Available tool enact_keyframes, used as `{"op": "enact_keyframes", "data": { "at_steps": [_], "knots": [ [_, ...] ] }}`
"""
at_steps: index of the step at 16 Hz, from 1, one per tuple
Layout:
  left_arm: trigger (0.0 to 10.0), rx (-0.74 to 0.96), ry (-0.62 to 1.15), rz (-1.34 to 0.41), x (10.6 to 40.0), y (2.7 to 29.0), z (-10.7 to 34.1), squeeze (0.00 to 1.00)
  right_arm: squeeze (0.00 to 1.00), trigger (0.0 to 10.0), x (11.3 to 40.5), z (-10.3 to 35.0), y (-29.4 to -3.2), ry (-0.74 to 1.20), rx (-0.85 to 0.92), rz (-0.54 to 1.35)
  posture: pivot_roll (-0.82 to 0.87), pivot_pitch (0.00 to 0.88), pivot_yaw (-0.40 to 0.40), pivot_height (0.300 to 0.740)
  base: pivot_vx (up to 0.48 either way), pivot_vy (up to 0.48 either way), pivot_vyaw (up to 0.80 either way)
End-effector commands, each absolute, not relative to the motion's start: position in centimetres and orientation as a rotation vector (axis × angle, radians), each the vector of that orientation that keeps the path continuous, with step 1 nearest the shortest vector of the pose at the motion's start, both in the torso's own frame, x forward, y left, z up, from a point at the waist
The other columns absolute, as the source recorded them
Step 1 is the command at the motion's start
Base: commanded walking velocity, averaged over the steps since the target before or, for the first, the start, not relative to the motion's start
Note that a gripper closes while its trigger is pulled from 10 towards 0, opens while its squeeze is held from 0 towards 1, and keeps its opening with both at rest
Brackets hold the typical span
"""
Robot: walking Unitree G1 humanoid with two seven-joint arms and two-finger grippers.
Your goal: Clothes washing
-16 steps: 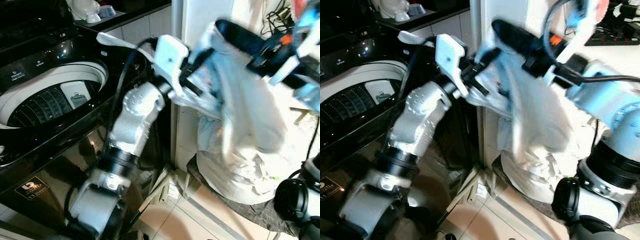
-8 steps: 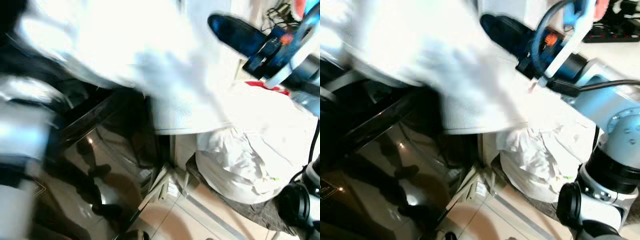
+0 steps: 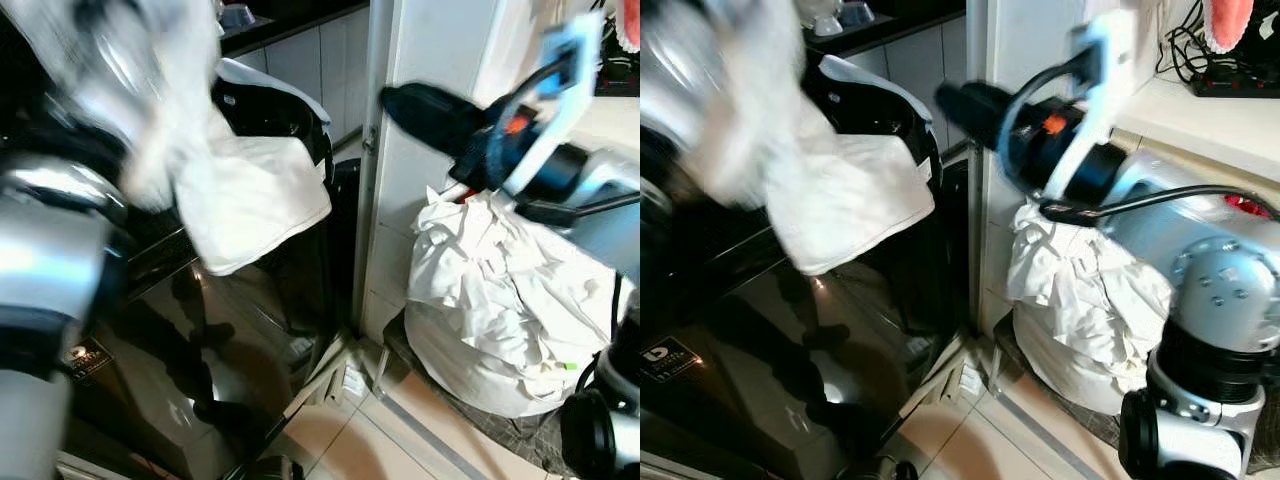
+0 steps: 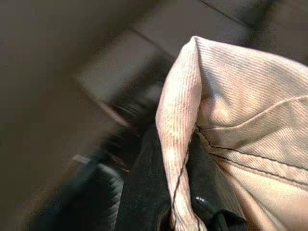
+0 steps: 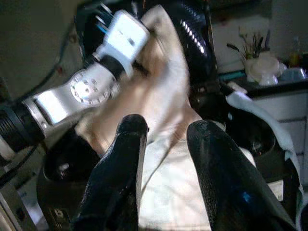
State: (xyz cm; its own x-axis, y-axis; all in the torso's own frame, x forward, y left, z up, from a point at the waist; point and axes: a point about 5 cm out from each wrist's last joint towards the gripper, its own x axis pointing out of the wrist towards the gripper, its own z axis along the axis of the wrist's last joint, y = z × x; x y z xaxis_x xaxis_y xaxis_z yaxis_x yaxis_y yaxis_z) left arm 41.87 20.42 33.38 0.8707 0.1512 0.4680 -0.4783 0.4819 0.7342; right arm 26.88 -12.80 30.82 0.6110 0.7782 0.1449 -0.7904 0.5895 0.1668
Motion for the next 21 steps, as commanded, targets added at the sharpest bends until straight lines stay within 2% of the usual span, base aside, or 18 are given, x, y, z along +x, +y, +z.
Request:
{"op": "enact_keyframes", "data": {
  "at_steps": [1,2,4,5,6,8,11,15,21],
  "knots": [
    [6.9,0.988,-0.192,0.328,42.2,21.1,30.9,0.0,0.0,10.0,26.8,30.3,-12.3,-0.043,0.199,0.913,-0.08,0.0,0.086,0.74,0.0,0.0,0.0],
    [9.7,1.004,-0.102,0.292,42.3,21.2,29.4,0.0,0.0,10.0,26.8,30.0,-12.2,-0.03,0.191,0.909,-0.08,0.0,0.086,0.74,0.0,0.0,0.0],
    [10.0,0.822,0.149,0.147,42.2,21.3,25.1,0.0,0.0,10.0,26.6,28.7,-11.7,0.035,0.138,0.907,-0.08,0.0,0.093,0.74,0.0,0.0,0.0],
    [10.0,0.78,0.213,0.11,42.1,21.3,24.3,0.31,0.0,10.0,26.5,28.5,-11.6,0.05,0.13,0.91,-0.09,0.0,0.095,0.74,0.0,0.0,0.0],
    [10.0,0.693,0.243,0.09,42.1,21.2,23.9,1.0,0.0,10.0,26.4,28.2,-11.6,0.062,0.121,0.911,-0.09,0.0,0.1,0.74,0.0,0.0,0.0],
    [10.0,0.564,0.239,0.088,42.2,21.2,24.8,1.0,0.0,10.0,26.3,27.8,-11.6,0.078,0.114,0.904,-0.09,0.0,0.098,0.74,0.0,0.0,0.0],
    [10.0,0.518,0.218,0.111,42.2,21.8,26.1,1.0,0.0,10.0,26.5,27.6,-11.4,0.087,0.125,0.904,-0.08,0.0,0.096,0.74,0.0,0.0,0.0],
    [10.0,0.483,0.164,0.167,42.2,22.4,27.4,1.0,0.0,10.0,26.2,26.5,-10.8,0.146,0.073,0.942,-0.07,0.0,0.089,0.74,0.0,0.0,0.0],
    [10.0,0.527,-0.053,0.345,42.0,23.4,30.4,0.99,0.0,10.0,27.7,26.7,-11.4,0.122,0.09,0.822,-0.07,0.0,0.089,0.74,0.0,0.0,0.0]
  ]
}}
